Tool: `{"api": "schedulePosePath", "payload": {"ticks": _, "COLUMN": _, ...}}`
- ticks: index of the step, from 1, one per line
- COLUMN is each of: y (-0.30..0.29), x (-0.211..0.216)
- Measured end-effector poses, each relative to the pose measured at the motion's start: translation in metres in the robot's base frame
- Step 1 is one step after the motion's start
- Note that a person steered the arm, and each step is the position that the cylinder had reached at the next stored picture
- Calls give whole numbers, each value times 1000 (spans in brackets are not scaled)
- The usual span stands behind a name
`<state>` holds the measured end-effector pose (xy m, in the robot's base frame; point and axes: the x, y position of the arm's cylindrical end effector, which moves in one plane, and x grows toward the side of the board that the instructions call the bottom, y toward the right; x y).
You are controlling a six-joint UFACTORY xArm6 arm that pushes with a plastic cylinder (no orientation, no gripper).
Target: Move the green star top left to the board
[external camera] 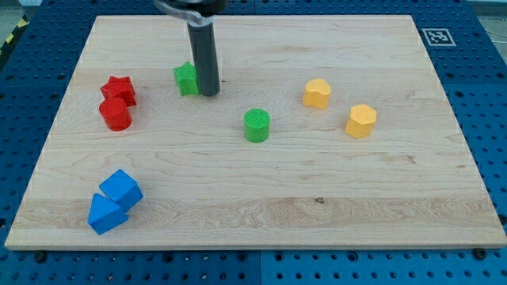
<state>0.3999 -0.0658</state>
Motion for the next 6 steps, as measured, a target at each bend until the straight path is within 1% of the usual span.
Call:
{"api": "schedulePosePath", "payload": {"ticks": 1, "y": 18, "x": 24}}
{"api": "schedulePosePath", "payload": {"ticks": 2, "y": -7, "x": 2}}
{"api": "schedulePosePath", "payload": {"ticks": 3, "y": -32, "x": -9}}
{"api": "schedulePosePath", "payload": {"ticks": 4, "y": -53, "x": -9}}
{"api": "schedulePosePath", "payload": {"ticks": 5, "y": -55, "x": -36}}
{"api": "schedulePosePath", "payload": {"ticks": 6, "y": -55, "x": -39}}
